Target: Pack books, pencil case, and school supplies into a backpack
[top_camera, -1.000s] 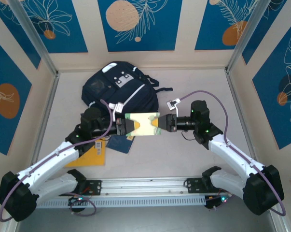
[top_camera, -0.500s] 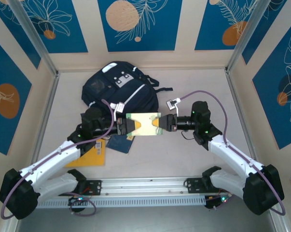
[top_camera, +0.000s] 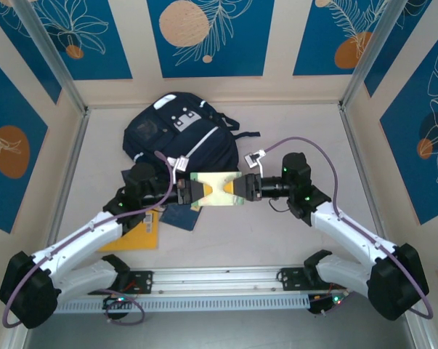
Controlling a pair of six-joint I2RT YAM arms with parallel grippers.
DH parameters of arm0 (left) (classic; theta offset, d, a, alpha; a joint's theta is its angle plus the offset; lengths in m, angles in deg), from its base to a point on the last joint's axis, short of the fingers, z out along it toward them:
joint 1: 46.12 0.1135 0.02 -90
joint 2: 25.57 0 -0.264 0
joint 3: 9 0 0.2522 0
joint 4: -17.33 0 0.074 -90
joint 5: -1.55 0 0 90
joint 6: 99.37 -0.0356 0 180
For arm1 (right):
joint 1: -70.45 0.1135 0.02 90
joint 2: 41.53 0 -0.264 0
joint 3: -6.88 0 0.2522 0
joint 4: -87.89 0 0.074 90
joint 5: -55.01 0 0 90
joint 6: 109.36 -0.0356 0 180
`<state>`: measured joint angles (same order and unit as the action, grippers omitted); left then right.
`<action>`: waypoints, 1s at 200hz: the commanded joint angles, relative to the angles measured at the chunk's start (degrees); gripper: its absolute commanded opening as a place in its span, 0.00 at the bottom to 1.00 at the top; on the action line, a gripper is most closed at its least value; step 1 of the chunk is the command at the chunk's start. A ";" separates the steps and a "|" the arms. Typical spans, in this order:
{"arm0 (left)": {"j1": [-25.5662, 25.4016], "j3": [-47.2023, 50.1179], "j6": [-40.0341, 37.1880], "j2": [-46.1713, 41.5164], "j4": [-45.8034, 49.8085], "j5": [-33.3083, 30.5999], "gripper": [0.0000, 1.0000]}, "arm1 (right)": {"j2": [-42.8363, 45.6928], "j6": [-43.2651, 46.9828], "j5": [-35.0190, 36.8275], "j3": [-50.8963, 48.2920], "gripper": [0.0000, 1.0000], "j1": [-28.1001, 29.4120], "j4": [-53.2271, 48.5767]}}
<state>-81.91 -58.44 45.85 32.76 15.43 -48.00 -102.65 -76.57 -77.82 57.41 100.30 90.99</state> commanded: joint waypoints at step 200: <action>-0.05 0.17 -1.05 0.29 1.34 -2.79 0.00 | 5.88 0.35 0.32 -1.81 0.09 -2.93 -4.38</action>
<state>-83.33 -58.49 45.83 32.80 14.60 -47.92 -98.92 -75.91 -75.50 56.45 98.92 87.12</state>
